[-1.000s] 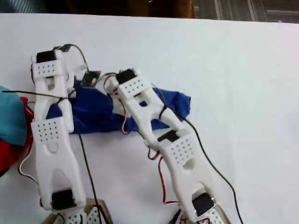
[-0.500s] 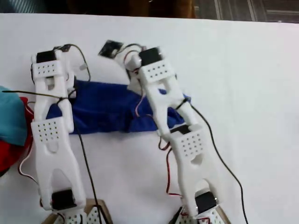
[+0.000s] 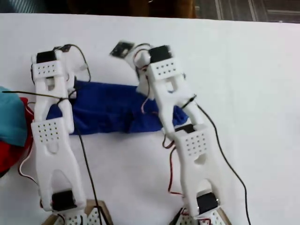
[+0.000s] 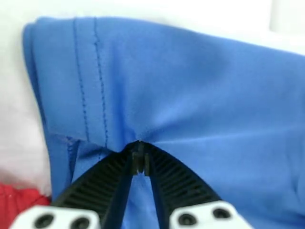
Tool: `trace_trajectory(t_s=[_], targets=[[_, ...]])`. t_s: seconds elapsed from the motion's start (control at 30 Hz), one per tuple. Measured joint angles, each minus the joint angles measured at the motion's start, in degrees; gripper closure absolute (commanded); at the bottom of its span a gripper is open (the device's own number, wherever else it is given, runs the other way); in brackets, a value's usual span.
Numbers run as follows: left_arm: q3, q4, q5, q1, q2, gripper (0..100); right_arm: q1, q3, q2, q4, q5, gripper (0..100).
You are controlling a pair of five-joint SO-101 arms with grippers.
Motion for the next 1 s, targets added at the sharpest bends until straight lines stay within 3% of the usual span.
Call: trace_trajectory(t_s=[0.37,0.63,0.83,1.0], targets=[[0.00,0.00,0.00,0.00,0.00,97,-8.09,6.95,-2.02,-1.58,0.00,98.0],[-0.44,0.00,0.00,0.00,0.09,97,-8.88,6.95,-0.44,-3.69,0.00,98.0],[-0.88,-0.09,5.54,-0.97,0.09,82,-9.93,6.95,2.99,-4.48,0.00,98.0],[-0.88,-0.09,6.59,-3.34,0.09,81,-10.99,6.86,5.89,-5.98,0.00,98.0]])
